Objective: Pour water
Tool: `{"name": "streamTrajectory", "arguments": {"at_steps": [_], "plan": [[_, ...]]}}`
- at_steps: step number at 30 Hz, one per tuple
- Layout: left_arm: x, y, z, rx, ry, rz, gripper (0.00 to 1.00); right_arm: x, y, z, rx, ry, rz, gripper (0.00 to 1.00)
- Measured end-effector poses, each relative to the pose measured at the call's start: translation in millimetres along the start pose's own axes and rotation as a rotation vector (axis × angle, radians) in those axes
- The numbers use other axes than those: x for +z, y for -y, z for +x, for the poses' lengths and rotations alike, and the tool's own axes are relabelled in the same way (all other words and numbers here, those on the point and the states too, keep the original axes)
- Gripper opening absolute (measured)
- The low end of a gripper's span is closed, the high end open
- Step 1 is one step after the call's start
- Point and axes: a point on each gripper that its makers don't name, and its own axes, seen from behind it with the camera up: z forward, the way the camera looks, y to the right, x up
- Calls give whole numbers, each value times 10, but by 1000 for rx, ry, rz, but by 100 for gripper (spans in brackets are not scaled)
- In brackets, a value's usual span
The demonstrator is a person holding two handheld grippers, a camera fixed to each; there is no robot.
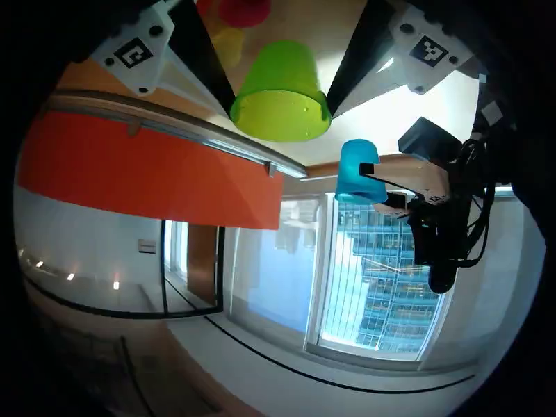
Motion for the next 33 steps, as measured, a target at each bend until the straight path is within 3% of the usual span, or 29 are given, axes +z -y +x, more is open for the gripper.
{"name": "streamTrajectory", "arguments": {"at_steps": [14,33], "plan": [[-11,-7,266,58,-46,18,84,-15,226,-51,-2,-3,55,93],[-29,-65,600,251,-84,56,84,7,535,-122,7,-9,121,92]]}}
